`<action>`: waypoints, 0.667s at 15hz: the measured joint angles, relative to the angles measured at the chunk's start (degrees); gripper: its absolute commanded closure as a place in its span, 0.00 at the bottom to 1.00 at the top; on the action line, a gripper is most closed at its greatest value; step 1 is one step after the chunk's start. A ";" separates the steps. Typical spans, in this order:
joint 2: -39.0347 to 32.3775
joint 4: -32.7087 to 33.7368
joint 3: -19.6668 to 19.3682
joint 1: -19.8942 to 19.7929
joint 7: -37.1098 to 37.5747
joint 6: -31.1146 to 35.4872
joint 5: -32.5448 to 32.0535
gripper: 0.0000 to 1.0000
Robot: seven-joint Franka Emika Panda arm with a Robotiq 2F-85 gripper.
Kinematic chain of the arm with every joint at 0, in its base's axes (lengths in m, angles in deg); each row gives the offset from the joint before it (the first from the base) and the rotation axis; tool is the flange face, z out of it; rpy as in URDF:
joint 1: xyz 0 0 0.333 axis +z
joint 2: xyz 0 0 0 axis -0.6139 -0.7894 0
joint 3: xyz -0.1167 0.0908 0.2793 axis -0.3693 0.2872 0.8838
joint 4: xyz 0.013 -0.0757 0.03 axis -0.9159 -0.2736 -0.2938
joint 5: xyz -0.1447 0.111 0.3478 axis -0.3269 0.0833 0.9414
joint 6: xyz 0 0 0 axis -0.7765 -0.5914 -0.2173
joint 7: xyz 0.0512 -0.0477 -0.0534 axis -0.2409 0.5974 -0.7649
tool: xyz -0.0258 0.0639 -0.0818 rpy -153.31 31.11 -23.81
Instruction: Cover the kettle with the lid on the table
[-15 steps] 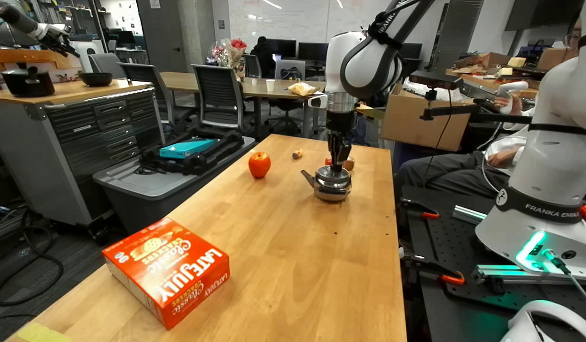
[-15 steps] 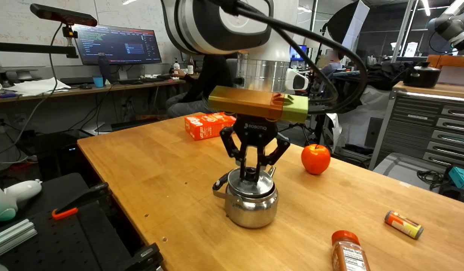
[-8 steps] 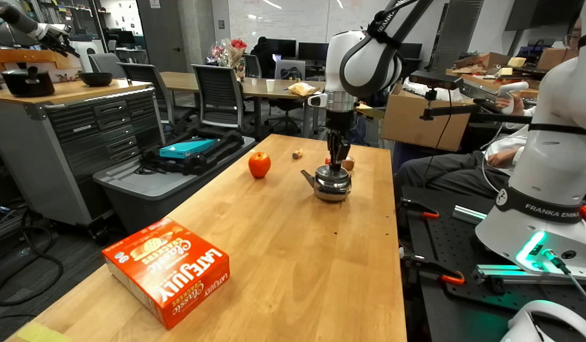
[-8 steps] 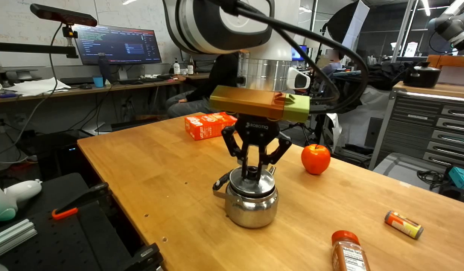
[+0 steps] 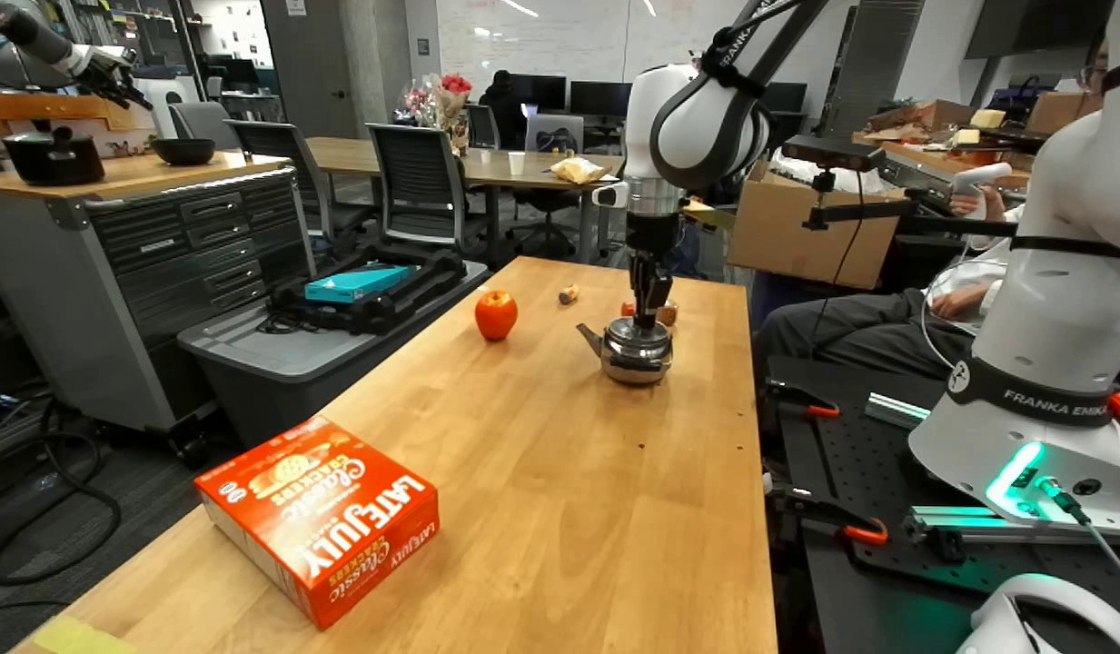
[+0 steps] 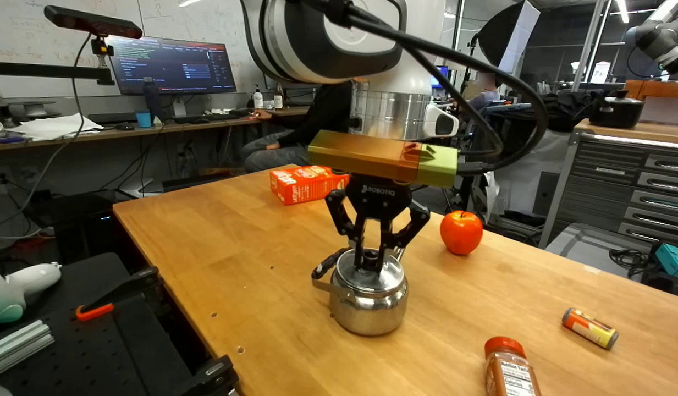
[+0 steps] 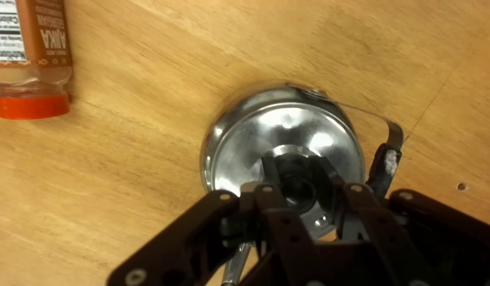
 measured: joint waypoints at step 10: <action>-0.41 0.00 0.02 -0.01 0.08 -0.01 -2.60 0.10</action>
